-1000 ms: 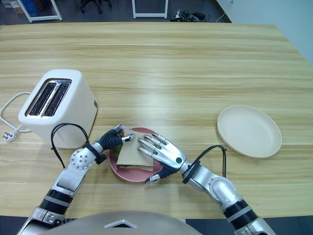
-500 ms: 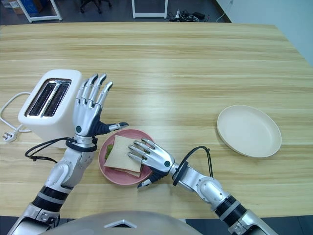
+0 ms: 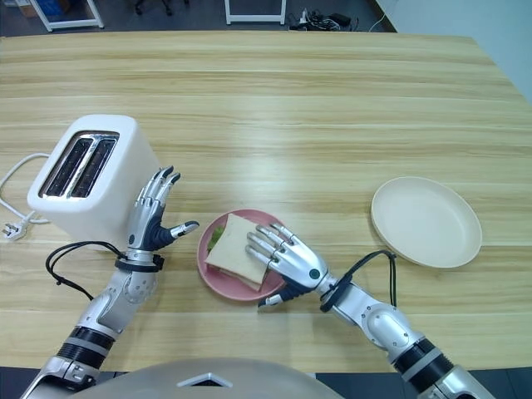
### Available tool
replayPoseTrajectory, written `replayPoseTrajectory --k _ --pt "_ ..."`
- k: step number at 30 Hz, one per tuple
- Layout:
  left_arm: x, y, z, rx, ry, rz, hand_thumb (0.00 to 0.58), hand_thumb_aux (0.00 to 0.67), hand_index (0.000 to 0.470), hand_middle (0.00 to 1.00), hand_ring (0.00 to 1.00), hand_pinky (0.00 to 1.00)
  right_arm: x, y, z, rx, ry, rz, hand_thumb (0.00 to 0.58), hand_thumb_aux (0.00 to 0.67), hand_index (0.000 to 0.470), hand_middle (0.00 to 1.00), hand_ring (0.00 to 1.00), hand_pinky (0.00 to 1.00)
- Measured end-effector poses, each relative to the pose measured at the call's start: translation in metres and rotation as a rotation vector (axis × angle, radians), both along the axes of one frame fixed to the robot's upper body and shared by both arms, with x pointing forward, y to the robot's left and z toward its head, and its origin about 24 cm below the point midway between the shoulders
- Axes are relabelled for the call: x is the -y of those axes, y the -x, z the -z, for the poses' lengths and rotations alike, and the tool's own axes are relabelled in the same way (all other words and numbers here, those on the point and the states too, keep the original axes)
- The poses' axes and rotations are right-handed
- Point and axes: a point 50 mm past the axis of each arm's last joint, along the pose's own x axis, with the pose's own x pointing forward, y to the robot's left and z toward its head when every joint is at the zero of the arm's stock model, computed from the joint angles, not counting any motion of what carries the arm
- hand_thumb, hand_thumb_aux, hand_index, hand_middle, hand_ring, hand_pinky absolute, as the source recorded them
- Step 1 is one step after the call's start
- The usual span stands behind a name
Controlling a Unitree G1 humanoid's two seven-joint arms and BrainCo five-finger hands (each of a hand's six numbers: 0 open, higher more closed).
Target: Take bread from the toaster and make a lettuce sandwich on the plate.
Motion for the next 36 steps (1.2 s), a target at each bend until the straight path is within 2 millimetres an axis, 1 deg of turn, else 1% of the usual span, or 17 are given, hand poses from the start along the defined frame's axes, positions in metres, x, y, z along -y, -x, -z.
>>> replayPoseTrajectory --k 3,4,5,6,7,8,9,10,11,13,16,20,22,24,28,32,36 --pt "-0.001 -0.001 0.001 -0.030 0.057 0.014 0.000 0.000 0.000 0.00 0.00 0.00 0.005 -0.005 -0.026 0.089 -0.167 0.021 0.000 0.000 0.000 0.00 0.00 0.00" --pt "-0.001 -0.001 0.001 -0.040 0.089 0.022 0.000 0.000 0.000 0.27 0.27 0.27 0.007 -0.007 -0.036 0.115 -0.241 0.034 0.000 0.000 0.000 0.00 0.00 0.00" --pt "-0.001 -0.001 0.000 -0.050 0.115 0.035 0.000 0.000 0.000 0.87 0.87 0.87 0.011 -0.007 -0.045 0.144 -0.319 0.056 0.000 0.000 0.000 0.00 0.00 0.00" --pt "-0.001 -0.001 -0.001 -0.061 0.133 0.048 0.427 0.326 0.229 1.00 1.00 1.00 0.014 -0.008 -0.052 0.174 -0.378 0.081 0.000 0.000 0.000 0.00 0.00 0.00" --pt "-0.001 0.000 -0.002 -0.068 0.151 0.068 0.509 0.436 0.306 1.00 1.00 1.00 0.019 -0.008 -0.060 0.205 -0.437 0.115 0.000 0.000 0.000 0.00 0.00 0.00" --pt "-0.002 0.003 -0.006 -0.060 0.162 0.087 0.580 0.670 0.470 1.00 1.00 1.00 0.029 -0.010 -0.068 0.243 -0.493 0.175 0.000 0.000 0.000 0.00 0.00 0.00" --pt "-0.003 0.005 -0.010 -0.059 0.169 0.102 0.580 0.670 0.470 1.00 1.00 1.00 0.037 -0.011 -0.072 0.257 -0.519 0.222 0.000 0.000 0.000 0.00 0.00 0.00" --pt "-0.008 0.008 -0.015 -0.058 0.160 0.120 0.580 0.670 0.470 1.00 1.00 1.00 0.046 -0.011 -0.071 0.246 -0.524 0.273 0.281 0.189 0.133 1.00 1.00 1.00" --pt "-0.012 0.012 -0.020 -0.061 0.136 0.136 0.580 0.670 0.470 1.00 1.00 1.00 0.053 -0.009 -0.067 0.211 -0.514 0.318 0.580 0.670 0.470 1.00 1.00 1.00" --pt "-0.020 0.018 -0.027 -0.118 0.065 0.130 0.580 0.670 0.470 1.00 1.00 1.00 0.065 -0.006 -0.054 0.094 -0.442 0.405 0.580 0.670 0.470 1.00 1.00 1.00" --pt "-0.036 0.033 -0.030 -0.279 -0.004 0.113 0.580 0.670 0.470 1.00 1.00 1.00 0.092 0.006 -0.032 -0.097 -0.325 0.585 0.580 0.670 0.470 1.00 1.00 1.00" --pt "-0.047 0.056 -0.023 -0.620 0.019 0.140 0.580 0.670 0.470 1.00 1.00 1.00 0.103 0.033 -0.009 -0.416 -0.263 0.657 0.580 0.670 0.470 1.00 1.00 1.00" --pt "-0.045 0.065 -0.019 -0.746 0.021 0.189 0.580 0.670 0.470 1.00 1.00 1.00 0.098 0.049 0.003 -0.592 -0.225 0.620 0.580 0.670 0.470 1.00 1.00 1.00" --pt "-0.041 0.071 -0.012 -0.850 -0.004 0.244 0.580 0.670 0.470 1.00 1.00 1.00 0.090 0.058 0.009 -0.706 -0.213 0.566 0.580 0.670 0.470 1.00 1.00 1.00" --pt "-0.034 0.077 -0.005 -0.954 -0.064 0.318 0.580 0.670 0.470 1.00 1.00 1.00 0.074 0.061 0.010 -0.788 -0.194 0.455 0.580 0.670 0.470 1.00 1.00 1.00" --pt "-0.012 0.080 0.000 -0.983 -0.073 0.439 0.580 0.670 0.470 1.00 1.00 1.00 0.049 0.062 0.013 -0.843 -0.192 0.331 0.580 0.670 0.470 1.00 1.00 1.00" --pt "0.009 0.075 0.003 -0.975 -0.077 0.525 0.580 0.670 0.470 1.00 1.00 1.00 0.026 0.055 0.017 -0.821 -0.166 0.231 0.580 0.670 0.470 1.00 1.00 1.00"
